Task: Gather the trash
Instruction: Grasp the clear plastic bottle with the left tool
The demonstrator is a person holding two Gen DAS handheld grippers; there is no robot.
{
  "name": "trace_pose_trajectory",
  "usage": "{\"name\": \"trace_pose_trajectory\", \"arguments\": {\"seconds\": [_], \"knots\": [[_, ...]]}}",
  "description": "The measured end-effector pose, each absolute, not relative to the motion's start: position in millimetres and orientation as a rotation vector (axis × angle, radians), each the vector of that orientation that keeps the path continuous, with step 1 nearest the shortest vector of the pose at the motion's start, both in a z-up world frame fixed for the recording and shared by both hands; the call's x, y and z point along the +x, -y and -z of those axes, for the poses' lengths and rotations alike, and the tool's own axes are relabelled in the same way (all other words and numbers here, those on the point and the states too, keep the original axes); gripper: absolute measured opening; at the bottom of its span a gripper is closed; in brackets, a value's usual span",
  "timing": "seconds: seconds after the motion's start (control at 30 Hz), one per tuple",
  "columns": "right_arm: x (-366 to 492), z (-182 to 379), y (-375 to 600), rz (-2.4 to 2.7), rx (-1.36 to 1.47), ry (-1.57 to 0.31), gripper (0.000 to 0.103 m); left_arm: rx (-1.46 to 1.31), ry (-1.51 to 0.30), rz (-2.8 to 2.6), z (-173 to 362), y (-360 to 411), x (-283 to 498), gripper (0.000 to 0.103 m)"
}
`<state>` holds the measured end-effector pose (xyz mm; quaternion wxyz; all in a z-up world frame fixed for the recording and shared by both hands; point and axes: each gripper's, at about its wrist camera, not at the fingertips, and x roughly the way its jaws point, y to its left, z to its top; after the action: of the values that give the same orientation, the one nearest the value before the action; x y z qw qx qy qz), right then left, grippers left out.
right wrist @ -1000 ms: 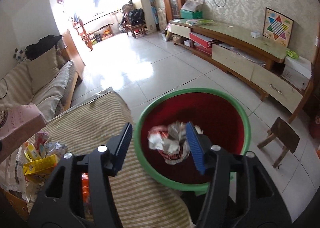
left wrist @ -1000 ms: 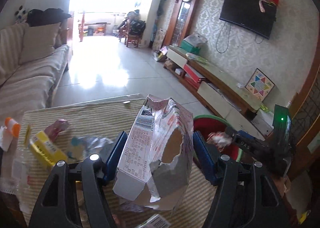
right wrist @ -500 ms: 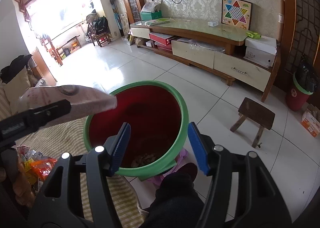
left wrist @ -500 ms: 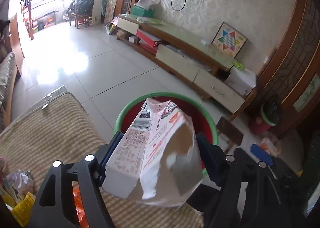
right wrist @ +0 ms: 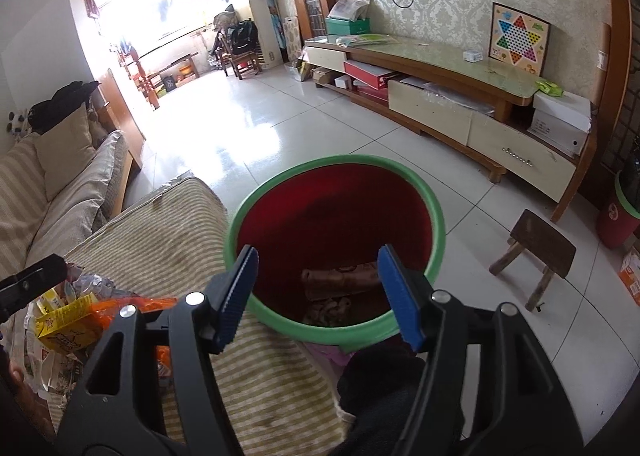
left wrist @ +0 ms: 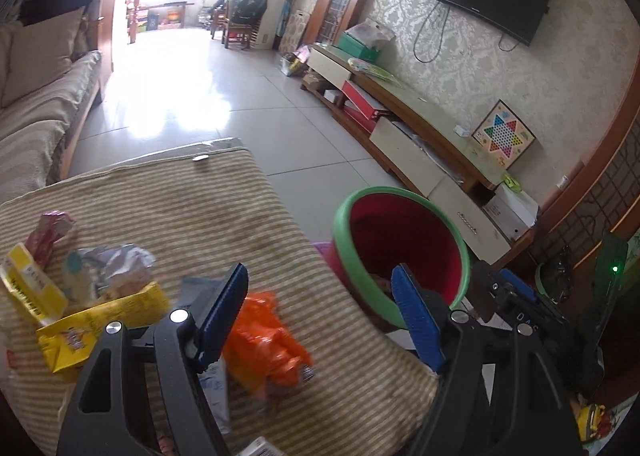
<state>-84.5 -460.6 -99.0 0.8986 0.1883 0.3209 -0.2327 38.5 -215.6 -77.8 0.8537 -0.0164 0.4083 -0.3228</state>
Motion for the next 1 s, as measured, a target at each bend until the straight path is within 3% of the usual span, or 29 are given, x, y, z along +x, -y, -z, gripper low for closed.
{"name": "trace_pose_trajectory", "arguments": {"seconds": [0.27, 0.53, 0.83, 1.0], "knots": [[-57, 90, 406, 0.308, 0.31, -0.708, 0.061, -0.086, -0.813, 0.382, 75, 82, 42, 0.071], [-34, 92, 339, 0.156, 0.222, -0.78, 0.065, -0.11, -0.922, 0.003, 135, -71, 71, 0.071], [-27, 79, 274, -0.005, 0.11, -0.815, 0.069, -0.117, -1.075, -0.002, 198, -102, 128, 0.071], [-20, 72, 240, -0.093, 0.054, -0.823, 0.07, -0.148, -1.067, 0.036, 202, -98, 133, 0.052]]}}
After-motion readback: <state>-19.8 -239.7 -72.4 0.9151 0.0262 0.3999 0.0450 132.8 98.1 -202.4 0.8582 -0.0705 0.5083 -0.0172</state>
